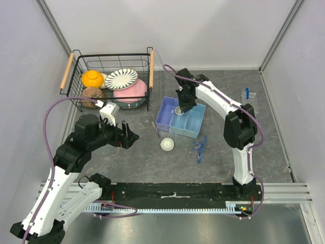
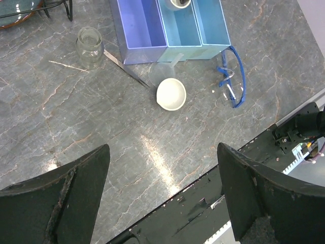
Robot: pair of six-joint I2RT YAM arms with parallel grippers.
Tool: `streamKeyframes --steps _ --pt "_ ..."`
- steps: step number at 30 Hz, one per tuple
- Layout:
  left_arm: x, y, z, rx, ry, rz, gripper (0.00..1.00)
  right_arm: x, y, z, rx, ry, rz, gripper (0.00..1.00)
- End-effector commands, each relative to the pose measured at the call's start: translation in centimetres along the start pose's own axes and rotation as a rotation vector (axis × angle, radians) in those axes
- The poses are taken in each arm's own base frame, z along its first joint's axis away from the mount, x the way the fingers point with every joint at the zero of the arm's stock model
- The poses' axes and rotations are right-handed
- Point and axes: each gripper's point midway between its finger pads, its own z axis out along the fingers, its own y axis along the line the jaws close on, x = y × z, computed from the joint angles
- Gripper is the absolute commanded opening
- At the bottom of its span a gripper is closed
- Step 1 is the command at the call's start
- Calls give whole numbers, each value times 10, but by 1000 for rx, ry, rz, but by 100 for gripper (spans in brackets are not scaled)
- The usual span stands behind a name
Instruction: Organize the chemistry lab equipment
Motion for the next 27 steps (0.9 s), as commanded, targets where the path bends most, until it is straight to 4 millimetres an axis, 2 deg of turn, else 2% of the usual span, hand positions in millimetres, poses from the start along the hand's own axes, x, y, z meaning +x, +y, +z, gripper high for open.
streamKeyframes --steps 1,5,13,23,27 --pt "0 -4 4 36 -6 34 92 7 0 -20 -25 1 -21 0" --pt "-1 -3 4 32 -8 34 92 20 -4 -10 -17 48 -34 0" --pt "-1 -3 6 34 -5 33 92 45 4 14 -46 132 -67 0" --pt "0 -2 9 28 7 31 92 59 13 43 -16 182 -130 0" --pt "0 -1 10 26 10 32 92 64 16 53 -6 203 -147 3"
